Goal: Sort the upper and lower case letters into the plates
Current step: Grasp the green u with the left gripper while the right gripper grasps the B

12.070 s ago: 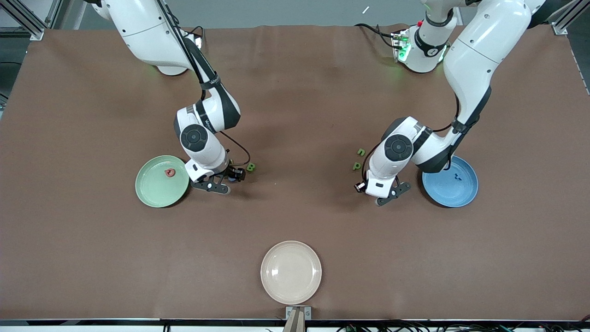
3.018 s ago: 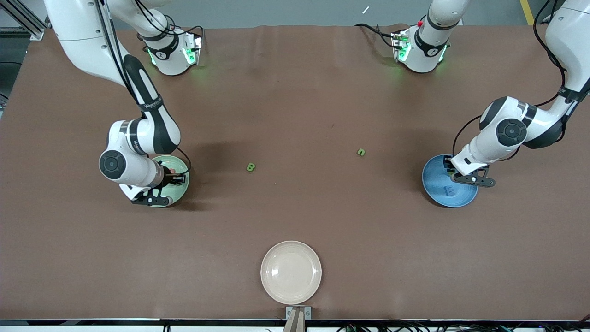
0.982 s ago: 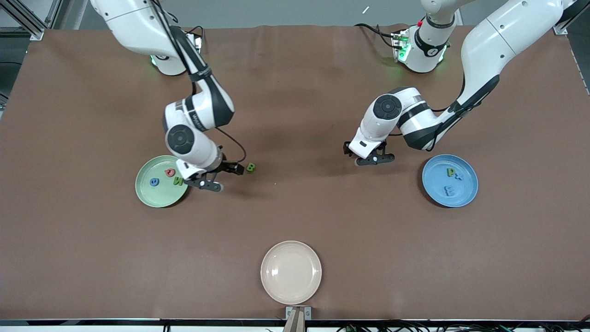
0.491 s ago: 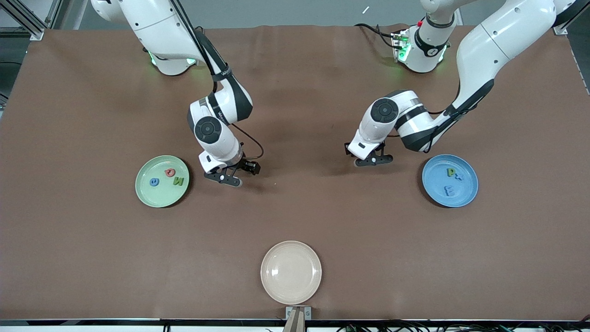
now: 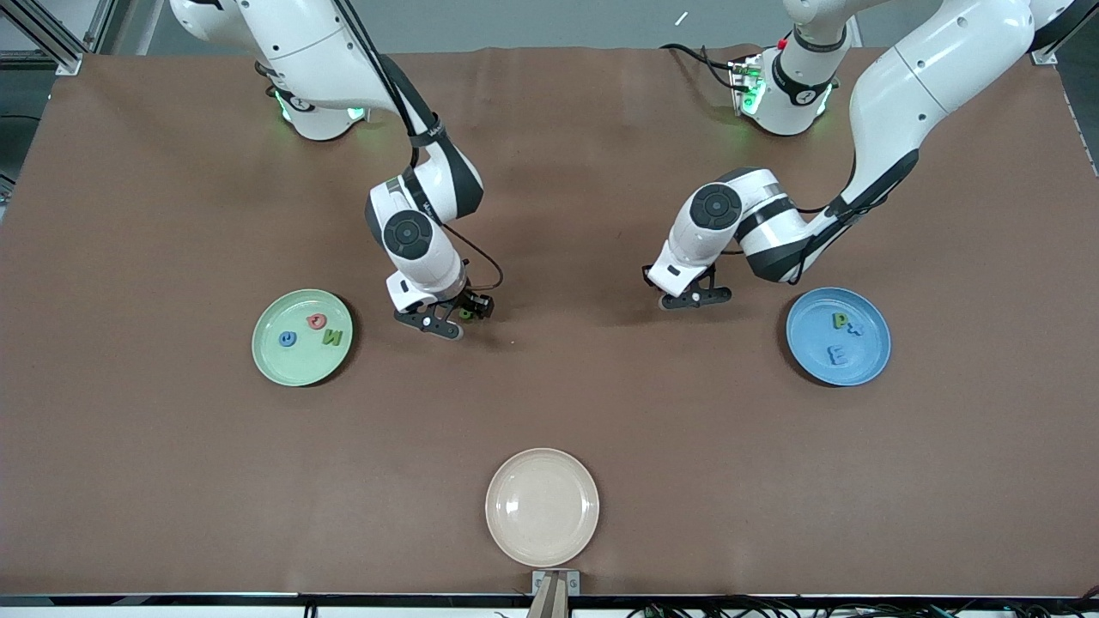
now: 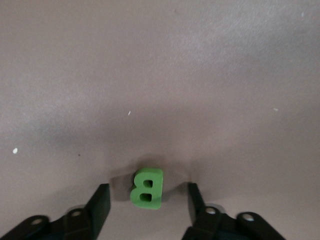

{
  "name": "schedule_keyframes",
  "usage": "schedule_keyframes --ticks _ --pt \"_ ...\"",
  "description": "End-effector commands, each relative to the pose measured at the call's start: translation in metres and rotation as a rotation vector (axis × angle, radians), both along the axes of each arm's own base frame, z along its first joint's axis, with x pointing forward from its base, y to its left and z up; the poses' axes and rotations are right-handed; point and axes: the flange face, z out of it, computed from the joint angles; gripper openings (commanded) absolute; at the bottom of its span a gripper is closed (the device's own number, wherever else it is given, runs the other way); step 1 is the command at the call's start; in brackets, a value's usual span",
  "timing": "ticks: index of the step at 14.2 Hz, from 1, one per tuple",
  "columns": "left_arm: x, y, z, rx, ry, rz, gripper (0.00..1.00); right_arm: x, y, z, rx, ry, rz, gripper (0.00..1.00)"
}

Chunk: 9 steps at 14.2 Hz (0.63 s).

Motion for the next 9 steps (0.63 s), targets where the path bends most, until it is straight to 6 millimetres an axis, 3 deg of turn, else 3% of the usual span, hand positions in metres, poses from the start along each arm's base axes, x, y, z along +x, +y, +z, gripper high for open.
schedule_keyframes --ticks 1,4,6,9 --pt "-0.003 0.0 -0.005 -0.001 -0.002 0.0 0.2 -0.006 0.003 -0.001 0.003 -0.001 -0.021 0.59" --pt "-0.002 0.001 -0.004 0.002 -0.004 0.004 0.09 -0.008 0.003 -0.006 -0.002 0.005 -0.03 0.44" --pt "0.005 0.009 0.001 0.018 -0.017 0.014 0.08 -0.008 0.003 -0.006 -0.003 0.005 -0.03 0.31" --pt "0.024 0.02 0.026 0.041 -0.086 0.004 0.08 -0.006 0.001 -0.005 -0.003 0.005 -0.036 0.12"
